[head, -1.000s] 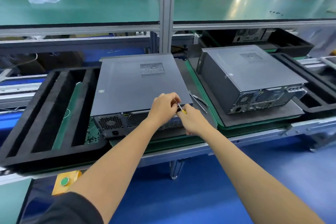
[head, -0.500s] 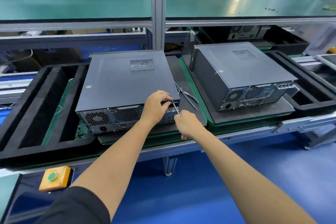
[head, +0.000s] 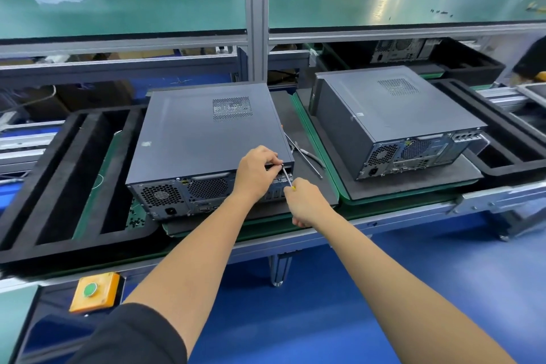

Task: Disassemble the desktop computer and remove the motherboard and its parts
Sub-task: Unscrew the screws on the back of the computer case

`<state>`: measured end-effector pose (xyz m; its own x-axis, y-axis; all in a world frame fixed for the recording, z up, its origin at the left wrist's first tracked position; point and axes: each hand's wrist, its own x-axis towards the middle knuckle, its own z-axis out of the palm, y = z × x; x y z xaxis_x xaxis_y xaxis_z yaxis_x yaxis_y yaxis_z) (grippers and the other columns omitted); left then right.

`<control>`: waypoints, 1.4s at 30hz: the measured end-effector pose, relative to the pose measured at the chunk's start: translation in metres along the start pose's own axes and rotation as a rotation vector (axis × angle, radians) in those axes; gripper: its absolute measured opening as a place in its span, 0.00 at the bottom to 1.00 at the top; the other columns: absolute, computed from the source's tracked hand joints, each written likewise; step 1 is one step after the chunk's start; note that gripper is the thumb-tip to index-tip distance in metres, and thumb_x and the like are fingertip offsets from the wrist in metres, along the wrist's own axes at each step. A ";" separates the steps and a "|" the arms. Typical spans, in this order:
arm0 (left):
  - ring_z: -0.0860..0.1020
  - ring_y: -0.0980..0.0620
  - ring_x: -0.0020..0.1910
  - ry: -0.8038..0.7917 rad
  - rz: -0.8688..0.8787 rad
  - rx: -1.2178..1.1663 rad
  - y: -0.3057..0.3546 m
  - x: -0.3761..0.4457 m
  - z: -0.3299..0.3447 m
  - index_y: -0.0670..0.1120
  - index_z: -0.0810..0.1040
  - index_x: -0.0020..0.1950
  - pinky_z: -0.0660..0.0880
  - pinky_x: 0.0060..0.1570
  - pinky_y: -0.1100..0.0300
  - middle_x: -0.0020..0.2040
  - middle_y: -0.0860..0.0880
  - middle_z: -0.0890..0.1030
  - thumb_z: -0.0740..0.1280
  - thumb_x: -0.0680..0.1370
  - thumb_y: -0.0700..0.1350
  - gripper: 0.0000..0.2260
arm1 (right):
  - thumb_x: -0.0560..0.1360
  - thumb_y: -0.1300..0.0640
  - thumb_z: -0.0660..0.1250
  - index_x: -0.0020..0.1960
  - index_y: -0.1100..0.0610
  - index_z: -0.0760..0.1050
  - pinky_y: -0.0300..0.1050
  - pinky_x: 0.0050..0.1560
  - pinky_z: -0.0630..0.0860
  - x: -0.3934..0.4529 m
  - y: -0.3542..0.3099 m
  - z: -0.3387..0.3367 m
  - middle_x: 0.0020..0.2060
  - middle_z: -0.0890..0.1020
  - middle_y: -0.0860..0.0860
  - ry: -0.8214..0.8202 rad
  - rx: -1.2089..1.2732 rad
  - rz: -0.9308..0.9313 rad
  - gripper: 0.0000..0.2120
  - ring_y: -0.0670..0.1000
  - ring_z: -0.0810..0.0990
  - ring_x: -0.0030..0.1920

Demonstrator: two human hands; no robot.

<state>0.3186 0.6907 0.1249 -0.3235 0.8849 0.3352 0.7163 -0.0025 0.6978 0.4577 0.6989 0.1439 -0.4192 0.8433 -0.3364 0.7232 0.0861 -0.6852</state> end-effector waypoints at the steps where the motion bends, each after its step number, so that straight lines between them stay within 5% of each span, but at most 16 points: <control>1: 0.78 0.49 0.51 -0.014 0.002 0.016 -0.001 0.001 -0.001 0.42 0.84 0.45 0.74 0.52 0.51 0.48 0.47 0.81 0.72 0.74 0.39 0.03 | 0.82 0.57 0.54 0.51 0.58 0.66 0.41 0.25 0.72 -0.001 0.000 0.001 0.38 0.75 0.55 -0.010 -0.015 -0.003 0.06 0.53 0.76 0.31; 4: 0.78 0.49 0.51 -0.053 0.016 0.026 -0.003 0.003 -0.004 0.43 0.84 0.46 0.75 0.52 0.50 0.46 0.48 0.81 0.72 0.74 0.40 0.03 | 0.83 0.56 0.55 0.51 0.57 0.66 0.42 0.26 0.74 -0.003 0.002 0.002 0.40 0.76 0.57 -0.069 0.035 -0.015 0.05 0.54 0.78 0.31; 9: 0.77 0.48 0.51 -0.072 0.042 0.035 -0.004 0.007 -0.008 0.43 0.84 0.46 0.74 0.52 0.50 0.46 0.48 0.80 0.72 0.74 0.38 0.03 | 0.82 0.53 0.57 0.43 0.56 0.66 0.37 0.19 0.58 -0.003 0.009 -0.005 0.28 0.67 0.51 -0.285 0.964 0.234 0.11 0.47 0.63 0.22; 13: 0.77 0.48 0.51 -0.065 0.065 0.056 -0.005 0.007 -0.007 0.42 0.84 0.47 0.74 0.51 0.52 0.48 0.47 0.80 0.70 0.74 0.36 0.04 | 0.82 0.53 0.53 0.42 0.57 0.68 0.36 0.17 0.55 0.001 0.005 -0.006 0.26 0.62 0.48 -0.453 1.208 0.358 0.13 0.45 0.58 0.21; 17: 0.76 0.48 0.52 -0.061 0.079 0.081 -0.008 0.007 -0.005 0.42 0.83 0.45 0.73 0.53 0.54 0.54 0.48 0.82 0.69 0.73 0.34 0.05 | 0.83 0.53 0.53 0.39 0.54 0.64 0.37 0.19 0.54 0.007 0.005 -0.006 0.24 0.61 0.47 -0.329 0.922 0.346 0.14 0.46 0.57 0.21; 21: 0.76 0.50 0.51 -0.064 0.083 0.082 -0.011 0.007 -0.003 0.43 0.83 0.46 0.73 0.51 0.55 0.54 0.48 0.83 0.68 0.73 0.33 0.08 | 0.82 0.57 0.53 0.43 0.56 0.66 0.46 0.33 0.69 0.006 0.000 0.001 0.36 0.71 0.54 -0.013 -0.170 0.048 0.10 0.55 0.70 0.34; 23: 0.76 0.50 0.51 -0.059 0.083 0.082 -0.011 0.007 -0.003 0.43 0.83 0.47 0.73 0.50 0.55 0.54 0.48 0.83 0.68 0.74 0.33 0.07 | 0.81 0.58 0.55 0.46 0.58 0.64 0.47 0.38 0.68 0.003 -0.002 0.014 0.41 0.71 0.54 0.128 -0.399 -0.010 0.07 0.56 0.71 0.39; 26: 0.76 0.49 0.52 -0.070 0.077 0.080 -0.010 0.007 -0.004 0.42 0.83 0.48 0.73 0.51 0.56 0.55 0.48 0.83 0.68 0.74 0.34 0.07 | 0.80 0.57 0.57 0.42 0.59 0.65 0.43 0.38 0.69 0.004 -0.009 0.020 0.44 0.75 0.56 0.124 -0.278 0.006 0.10 0.56 0.75 0.41; 28: 0.76 0.49 0.53 -0.108 0.072 0.073 -0.009 0.008 -0.006 0.41 0.83 0.49 0.72 0.53 0.57 0.56 0.48 0.83 0.68 0.74 0.34 0.07 | 0.82 0.55 0.56 0.41 0.57 0.65 0.40 0.30 0.68 0.007 -0.014 0.012 0.37 0.76 0.55 0.005 0.013 0.077 0.12 0.53 0.77 0.32; 31: 0.74 0.50 0.55 -0.154 0.039 0.048 -0.006 0.009 -0.012 0.42 0.83 0.51 0.67 0.53 0.64 0.57 0.48 0.81 0.67 0.75 0.35 0.08 | 0.83 0.53 0.58 0.43 0.57 0.66 0.40 0.24 0.66 0.002 -0.007 0.000 0.28 0.69 0.53 -0.183 0.538 0.165 0.11 0.49 0.68 0.24; 35: 0.75 0.51 0.54 -0.153 -0.042 -0.046 0.000 0.008 -0.017 0.44 0.83 0.49 0.69 0.54 0.61 0.56 0.49 0.82 0.66 0.75 0.36 0.08 | 0.82 0.52 0.60 0.47 0.55 0.68 0.36 0.21 0.61 0.002 0.001 -0.006 0.29 0.71 0.51 -0.284 0.722 0.215 0.08 0.45 0.64 0.23; 37: 0.77 0.50 0.49 -0.078 -0.081 -0.087 0.006 0.003 -0.016 0.44 0.82 0.45 0.73 0.51 0.58 0.48 0.48 0.82 0.66 0.75 0.36 0.06 | 0.82 0.54 0.60 0.50 0.57 0.70 0.38 0.21 0.60 0.006 -0.005 0.000 0.29 0.68 0.50 -0.221 0.651 0.244 0.06 0.46 0.62 0.23; 39: 0.77 0.51 0.41 -0.007 -0.139 -0.081 0.010 -0.003 -0.013 0.43 0.81 0.43 0.74 0.43 0.61 0.41 0.48 0.80 0.66 0.74 0.37 0.04 | 0.81 0.56 0.60 0.48 0.59 0.69 0.42 0.25 0.65 0.008 -0.010 0.009 0.33 0.71 0.52 -0.064 0.292 0.172 0.07 0.49 0.67 0.27; 42: 0.77 0.52 0.30 -0.129 -0.407 -0.166 0.016 -0.008 -0.005 0.36 0.80 0.37 0.73 0.35 0.62 0.34 0.41 0.82 0.69 0.74 0.43 0.11 | 0.79 0.58 0.62 0.55 0.61 0.70 0.46 0.39 0.70 0.007 -0.011 0.018 0.50 0.77 0.58 0.081 -0.164 0.064 0.08 0.56 0.76 0.44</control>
<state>0.3295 0.6811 0.1361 -0.4705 0.8803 -0.0615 0.4351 0.2920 0.8517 0.4371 0.6943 0.1378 -0.3287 0.8892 -0.3182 0.8296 0.1108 -0.5473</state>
